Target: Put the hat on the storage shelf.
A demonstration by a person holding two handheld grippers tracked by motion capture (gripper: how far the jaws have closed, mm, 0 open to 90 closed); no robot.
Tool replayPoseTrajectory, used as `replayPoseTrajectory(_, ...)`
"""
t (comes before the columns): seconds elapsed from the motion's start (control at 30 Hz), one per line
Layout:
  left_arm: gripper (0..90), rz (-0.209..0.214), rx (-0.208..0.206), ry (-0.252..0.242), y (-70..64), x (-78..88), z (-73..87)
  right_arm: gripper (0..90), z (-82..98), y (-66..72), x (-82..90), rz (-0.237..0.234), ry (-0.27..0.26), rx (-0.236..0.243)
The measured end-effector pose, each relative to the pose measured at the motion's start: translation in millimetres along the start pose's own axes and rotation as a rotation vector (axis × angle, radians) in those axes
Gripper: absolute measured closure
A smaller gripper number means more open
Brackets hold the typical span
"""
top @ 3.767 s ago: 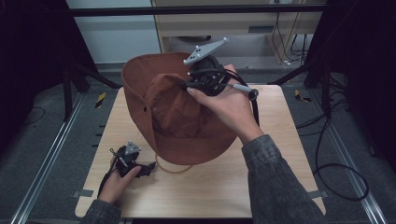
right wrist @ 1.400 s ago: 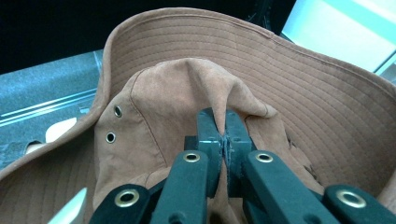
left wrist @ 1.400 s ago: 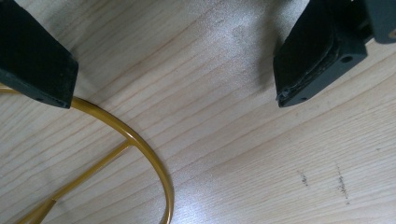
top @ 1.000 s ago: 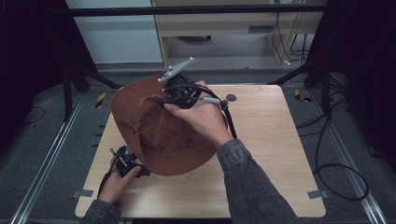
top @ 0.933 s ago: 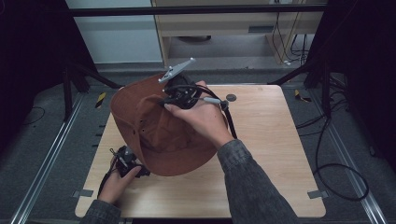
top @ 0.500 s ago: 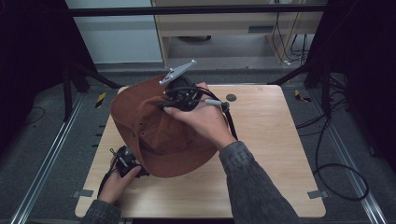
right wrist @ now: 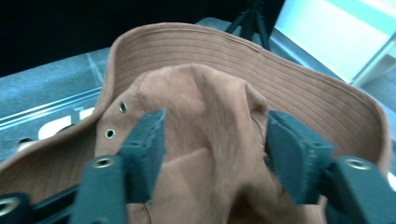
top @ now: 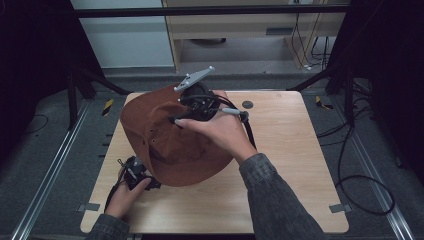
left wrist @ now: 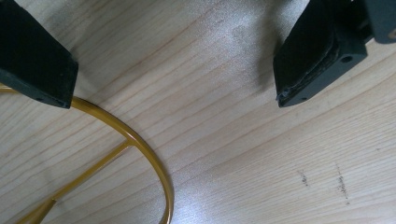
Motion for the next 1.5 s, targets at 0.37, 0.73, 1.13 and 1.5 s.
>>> replayPoseTrajectory(0.37,0.0,0.001,0.0,-0.001,-0.1,0.0,-0.1,13.7,3.6,-0.4,12.0,0.045,-0.002,-0.013)
replayPoseTrajectory(0.73,0.0,0.002,0.0,-0.001,-0.1,0.0,-0.1,6.0,10.0,-14.2,34.9,0.074,-0.05,-0.039)
replayPoseTrajectory(1.13,0.0,0.002,0.0,0.0,-0.1,0.0,0.0,5.0,22.5,-44.1,75.8,0.142,-0.088,-0.072)
replayPoseTrajectory(1.5,0.0,-0.003,0.001,-0.006,-0.2,-0.3,-0.1,5.3,61.3,-79.6,124.5,0.267,-0.08,-0.119)
Point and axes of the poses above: each handheld gripper's, and its own axes: x roughly backward along the jaws, z roughly out of its underside, y roughly to its left, the point moved 9 cm from there along -x, roughly forward along the jaws, and after that the axes turned 11 degrees about -y, right-handed, at the moved point
